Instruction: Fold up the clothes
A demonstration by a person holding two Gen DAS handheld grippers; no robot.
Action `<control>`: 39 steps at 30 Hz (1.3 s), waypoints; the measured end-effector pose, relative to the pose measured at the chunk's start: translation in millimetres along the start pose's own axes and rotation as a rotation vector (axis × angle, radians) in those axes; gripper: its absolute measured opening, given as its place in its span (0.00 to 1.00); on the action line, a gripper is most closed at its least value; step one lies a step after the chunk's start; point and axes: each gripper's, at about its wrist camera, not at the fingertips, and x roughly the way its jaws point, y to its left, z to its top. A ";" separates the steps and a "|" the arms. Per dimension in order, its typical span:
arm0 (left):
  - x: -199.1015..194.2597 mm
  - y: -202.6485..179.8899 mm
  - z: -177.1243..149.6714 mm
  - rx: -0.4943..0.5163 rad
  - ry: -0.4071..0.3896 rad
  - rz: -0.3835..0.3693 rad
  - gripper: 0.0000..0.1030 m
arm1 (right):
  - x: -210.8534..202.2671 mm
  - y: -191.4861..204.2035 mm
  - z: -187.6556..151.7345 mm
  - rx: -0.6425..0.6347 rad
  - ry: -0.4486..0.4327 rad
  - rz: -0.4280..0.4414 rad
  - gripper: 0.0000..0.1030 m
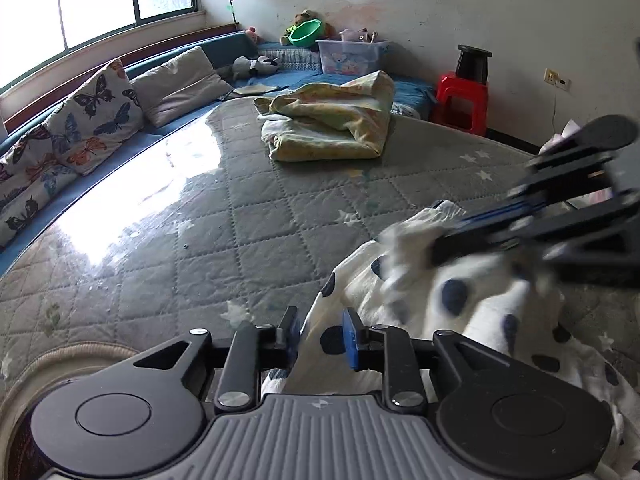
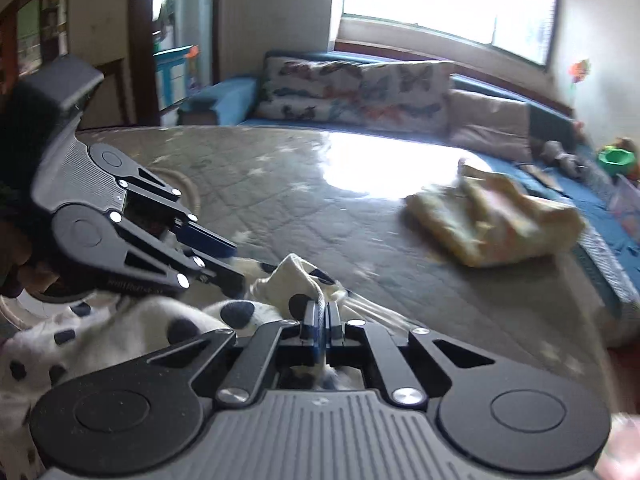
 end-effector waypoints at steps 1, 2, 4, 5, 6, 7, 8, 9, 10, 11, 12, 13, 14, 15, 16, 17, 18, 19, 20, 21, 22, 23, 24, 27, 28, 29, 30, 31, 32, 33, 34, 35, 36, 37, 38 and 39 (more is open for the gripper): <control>1.4 -0.1 0.5 -0.002 0.001 -0.005 0.25 | -8.9 -3.8 -6.1 0.006 -0.002 -0.020 0.02; 2.8 -0.1 1.1 -0.004 0.001 -0.011 0.29 | -17.8 -7.6 -12.3 0.012 -0.003 -0.040 0.02; 5.7 -0.3 2.2 -0.007 0.003 -0.022 0.36 | -33.0 -13.7 -26.5 0.029 0.012 -0.071 0.02; 7.0 -0.9 2.8 -0.007 0.003 -0.027 0.38 | -40.5 -16.7 -33.7 0.038 0.020 -0.087 0.02; 7.9 -3.0 3.8 -0.002 0.001 -0.029 0.38 | -48.1 -19.8 -40.9 0.047 0.028 -0.102 0.02; 8.8 -5.2 4.7 0.003 -0.001 -0.031 0.38 | -53.4 -21.8 -48.8 0.058 0.043 -0.113 0.02; 9.7 -7.4 5.6 0.009 -0.003 -0.034 0.38 | -58.5 -23.8 -56.9 0.070 0.058 -0.124 0.02; 10.6 -9.5 6.5 0.014 -0.005 -0.036 0.38 | -63.1 -27.9 -63.8 0.084 0.074 -0.128 0.02; 11.5 -11.7 7.4 0.019 -0.008 -0.039 0.38 | -65.5 -29.1 -68.8 0.094 0.087 -0.129 0.02; 12.4 -13.9 8.4 0.025 -0.010 -0.041 0.38 | -68.9 -29.4 -76.5 0.106 0.106 -0.129 0.02; 13.4 -16.1 9.3 0.030 -0.012 -0.044 0.38 | -72.3 -29.7 -84.4 0.118 0.124 -0.128 0.02; 14.3 -18.2 10.2 0.036 -0.014 -0.046 0.40 | -75.0 -28.4 -88.6 0.123 0.132 -0.124 0.02; 15.2 -20.4 11.1 0.041 -0.016 -0.049 0.44 | -77.6 -27.0 -92.4 0.126 0.139 -0.119 0.02; 16.1 -22.6 12.1 0.046 -0.018 -0.051 0.46 | -80.2 -25.7 -96.2 0.130 0.146 -0.114 0.02; 17.0 -24.7 13.0 0.052 -0.020 -0.054 0.47 | -81.6 -23.8 -97.8 0.131 0.148 -0.111 0.02; 17.9 -26.9 13.9 0.057 -0.022 -0.056 0.48 | -83.0 -21.8 -99.1 0.131 0.150 -0.107 0.02; 18.8 -29.1 14.8 0.062 -0.024 -0.059 0.49 | -84.4 -19.9 -100.4 0.132 0.152 -0.104 0.02; 19.7 -31.2 15.7 0.068 -0.026 -0.061 0.53 | -85.8 -17.9 -101.7 0.132 0.154 -0.101 0.02; 20.6 -33.4 16.7 0.073 -0.028 -0.064 0.54 | -85.2 -16.4 -100.9 0.131 0.156 -0.102 0.02; 21.6 -35.6 17.6 0.078 -0.031 -0.066 0.54 | -84.5 -14.8 -99.9 0.130 0.157 -0.103 0.02; 22.5 -37.8 18.5 0.084 -0.033 -0.068 0.54 | -84.2 -14.7 -100.0 0.132 0.156 -0.105 0.02; 23.4 -39.9 19.4 0.089 -0.035 -0.071 0.53 | -84.2 -14.7 -99.9 0.135 0.155 -0.106 0.02; 24.3 -42.1 20.4 0.095 -0.037 -0.073 0.52 | -83.3 -17.0 -99.1 0.142 0.152 -0.106 0.02; 34.9 -47.9 20.0 0.091 -0.011 -0.087 0.25 | -82.4 -19.0 -97.5 0.142 0.146 -0.108 0.02; 36.4 -47.2 19.2 0.082 -0.009 -0.087 0.20 | -81.5 -20.1 -97.0 0.141 0.144 -0.110 0.02; 36.4 -46.6 18.6 0.079 -0.014 -0.082 0.12 | -80.5 -21.3 -96.5 0.140 0.143 -0.111 0.02; 36.0 -45.6 17.9 0.077 -0.015 -0.076 0.09 | -80.5 -21.8 -95.9 0.139 0.143 -0.113 0.02; 35.0 -43.8 17.4 0.070 -0.014 -0.068 0.06 | -79.8 -23.1 -95.2 0.139 0.141 -0.116 0.02; 33.8 -41.4 16.7 0.060 -0.013 -0.057 0.04 | -79.1 -24.6 -94.4 0.140 0.139 -0.120 0.02; 31.7 -37.4 15.8 0.043 -0.015 -0.042 0.04 | -78.3 -26.0 -92.9 0.141 0.135 -0.123 0.02; 29.7 -33.4 14.8 0.027 -0.017 -0.026 0.03 | -77.5 -27.5 -91.4 0.141 0.130 -0.126 0.02; 26.9 -28.4 13.4 0.008 -0.019 -0.007 0.03 | -76.7 -28.0 -90.2 0.139 0.128 -0.129 0.02; 21.5 -19.9 10.1 -0.019 -0.022 0.021 0.02 | -76.0 -28.4 -89.0 0.138 0.125 -0.132 0.02; 16.1 -11.4 6.8 -0.045 -0.025 0.050 0.02 | -75.2 -28.6 -88.0 0.135 0.122 -0.134 0.02; 10.7 -2.9 3.6 -0.072 -0.028 0.078 0.02 | -74.3 -28.8 -86.9 0.133 0.120 -0.136 0.02; 5.4 5.6 0.3 -0.098 -0.032 0.107 0.02 | -73.4 -29.2 -86.0 0.128 0.117 -0.139 0.02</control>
